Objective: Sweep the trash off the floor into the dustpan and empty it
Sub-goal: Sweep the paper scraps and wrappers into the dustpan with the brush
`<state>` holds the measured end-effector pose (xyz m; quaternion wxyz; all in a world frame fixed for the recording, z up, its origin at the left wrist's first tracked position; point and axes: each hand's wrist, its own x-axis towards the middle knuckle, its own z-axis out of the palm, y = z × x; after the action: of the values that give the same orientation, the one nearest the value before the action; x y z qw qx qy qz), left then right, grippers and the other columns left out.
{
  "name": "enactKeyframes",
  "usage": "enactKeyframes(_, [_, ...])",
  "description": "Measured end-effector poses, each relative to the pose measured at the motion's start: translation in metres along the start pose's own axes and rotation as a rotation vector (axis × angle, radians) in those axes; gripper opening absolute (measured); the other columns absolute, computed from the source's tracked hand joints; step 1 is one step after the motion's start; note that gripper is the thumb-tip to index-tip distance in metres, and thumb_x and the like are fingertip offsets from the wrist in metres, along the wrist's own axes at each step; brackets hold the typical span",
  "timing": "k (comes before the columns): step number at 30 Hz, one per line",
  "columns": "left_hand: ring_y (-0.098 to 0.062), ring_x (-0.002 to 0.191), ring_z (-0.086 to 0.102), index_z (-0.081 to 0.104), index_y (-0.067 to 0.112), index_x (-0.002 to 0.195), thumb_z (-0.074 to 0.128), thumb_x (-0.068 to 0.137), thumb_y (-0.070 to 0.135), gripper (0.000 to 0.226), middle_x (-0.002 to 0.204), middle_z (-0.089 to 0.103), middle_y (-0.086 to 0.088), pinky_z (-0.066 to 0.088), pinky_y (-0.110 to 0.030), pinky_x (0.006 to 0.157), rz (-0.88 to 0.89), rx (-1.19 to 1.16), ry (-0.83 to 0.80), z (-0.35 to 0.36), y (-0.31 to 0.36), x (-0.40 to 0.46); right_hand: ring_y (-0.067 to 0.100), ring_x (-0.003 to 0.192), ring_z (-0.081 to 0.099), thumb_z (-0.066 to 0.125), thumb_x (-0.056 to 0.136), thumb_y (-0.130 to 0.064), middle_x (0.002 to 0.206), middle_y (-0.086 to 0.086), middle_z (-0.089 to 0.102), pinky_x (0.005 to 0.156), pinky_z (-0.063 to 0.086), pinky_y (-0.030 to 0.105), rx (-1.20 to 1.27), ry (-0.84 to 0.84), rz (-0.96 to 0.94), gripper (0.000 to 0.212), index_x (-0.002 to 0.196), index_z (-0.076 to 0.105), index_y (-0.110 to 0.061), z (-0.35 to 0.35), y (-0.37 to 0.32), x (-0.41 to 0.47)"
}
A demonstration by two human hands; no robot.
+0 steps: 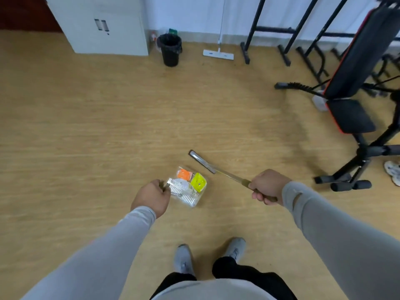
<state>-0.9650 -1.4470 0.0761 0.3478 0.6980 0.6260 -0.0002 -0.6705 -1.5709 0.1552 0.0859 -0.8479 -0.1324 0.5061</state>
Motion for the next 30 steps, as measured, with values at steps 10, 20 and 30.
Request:
enactKeyframes(10, [-0.032,0.083,0.061,0.063,0.016,0.101,0.055,0.095,0.036,0.022,0.093,0.070,-0.008,0.050,-0.034,0.076,0.035,-0.034,0.127,-0.027,0.070,0.000,0.025,0.061,0.051,0.052,0.088,-0.010,0.065,0.013,0.064,0.043,0.041,0.021,0.183,0.104,-0.096,0.017,0.090,0.066,0.000,-0.034,-0.005,-0.015])
enactKeyframes(20, [-0.030,0.076,0.055,0.060,0.015,0.100,0.055,0.097,0.035,0.021,0.079,0.062,-0.005,0.042,-0.032,0.068,0.007,-0.050,0.193,-0.010,0.142,0.010,0.018,0.041,0.048,0.052,0.089,-0.012,0.065,0.013,0.063,0.045,0.043,0.020,0.250,0.099,-0.134,0.013,0.089,0.063,-0.005,-0.109,-0.004,0.016])
enactKeyframes(30, [-0.031,0.083,0.062,0.060,0.017,0.098,0.056,0.095,0.040,0.023,0.083,0.066,-0.003,0.046,-0.032,0.071,-0.054,-0.088,0.232,0.011,0.190,0.020,0.017,0.033,0.043,0.052,0.089,-0.009,0.059,0.013,0.058,0.040,0.038,0.018,0.214,0.052,-0.169,0.010,0.084,0.060,-0.004,-0.161,-0.016,0.054])
